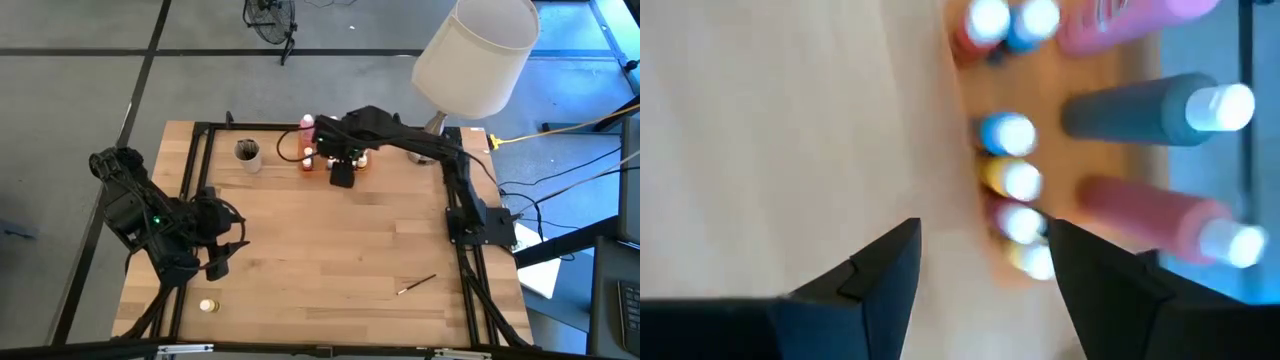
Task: Pick & Place Paint Supplies
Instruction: Put the silver paint brush into the white cup
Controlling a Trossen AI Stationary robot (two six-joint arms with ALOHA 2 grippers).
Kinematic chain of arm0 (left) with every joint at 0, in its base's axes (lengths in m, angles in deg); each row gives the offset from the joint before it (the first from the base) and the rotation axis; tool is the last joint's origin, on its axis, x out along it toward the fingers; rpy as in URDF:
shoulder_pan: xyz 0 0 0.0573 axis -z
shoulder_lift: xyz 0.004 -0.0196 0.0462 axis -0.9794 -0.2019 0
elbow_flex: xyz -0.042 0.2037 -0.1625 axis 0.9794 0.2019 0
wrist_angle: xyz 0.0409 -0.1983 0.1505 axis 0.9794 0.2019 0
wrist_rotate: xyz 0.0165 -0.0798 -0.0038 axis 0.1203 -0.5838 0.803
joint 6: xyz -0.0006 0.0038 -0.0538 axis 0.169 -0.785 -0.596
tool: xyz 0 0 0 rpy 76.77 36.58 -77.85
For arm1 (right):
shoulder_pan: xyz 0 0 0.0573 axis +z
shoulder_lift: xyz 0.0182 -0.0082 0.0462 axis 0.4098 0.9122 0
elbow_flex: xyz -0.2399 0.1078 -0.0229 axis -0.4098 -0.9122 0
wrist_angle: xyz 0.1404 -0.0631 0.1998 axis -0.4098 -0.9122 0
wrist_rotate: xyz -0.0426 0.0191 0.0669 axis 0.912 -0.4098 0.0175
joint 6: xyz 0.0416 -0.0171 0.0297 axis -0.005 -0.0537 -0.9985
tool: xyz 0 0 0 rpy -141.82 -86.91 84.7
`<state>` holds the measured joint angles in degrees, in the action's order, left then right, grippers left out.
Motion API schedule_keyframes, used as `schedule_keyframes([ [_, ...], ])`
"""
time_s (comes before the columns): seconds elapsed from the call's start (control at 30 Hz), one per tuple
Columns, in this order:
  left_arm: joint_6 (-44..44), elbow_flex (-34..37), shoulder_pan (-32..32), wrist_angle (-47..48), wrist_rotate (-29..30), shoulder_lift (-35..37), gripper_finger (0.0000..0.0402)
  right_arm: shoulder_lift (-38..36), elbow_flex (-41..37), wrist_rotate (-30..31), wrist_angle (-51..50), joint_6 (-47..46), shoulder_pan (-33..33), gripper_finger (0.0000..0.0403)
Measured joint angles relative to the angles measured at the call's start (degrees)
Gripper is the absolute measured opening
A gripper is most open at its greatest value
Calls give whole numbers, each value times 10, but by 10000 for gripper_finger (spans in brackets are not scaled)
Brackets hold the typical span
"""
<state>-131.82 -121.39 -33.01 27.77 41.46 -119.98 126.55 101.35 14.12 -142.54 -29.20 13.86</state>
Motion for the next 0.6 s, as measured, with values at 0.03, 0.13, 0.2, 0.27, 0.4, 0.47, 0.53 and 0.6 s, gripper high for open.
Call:
schedule_keyframes([
  [0.03,6,0,0,0,0,0,237,-12,0,-11,4,-31,9,226],
  [0.13,29,0,0,0,0,0,237,-53,0,-99,2,-93,39,226],
  [0.2,46,0,0,0,0,0,237,-79,-1,-146,2,-128,63,226],
  [0.27,61,0,0,0,0,0,237,-95,-1,-180,2,-147,92,226],
  [0.4,80,0,0,0,-1,0,237,-125,-3,-218,1,-151,164,226],
  [0.47,89,0,2,0,-11,0,237,-133,-2,-244,1,-154,207,226],
  [0.53,95,0,7,0,-20,0,237,-134,-2,-250,2,-170,249,226],
  [0.6,96,0,13,1,-25,-2,237,-134,-2,-231,1,-211,291,226],
])
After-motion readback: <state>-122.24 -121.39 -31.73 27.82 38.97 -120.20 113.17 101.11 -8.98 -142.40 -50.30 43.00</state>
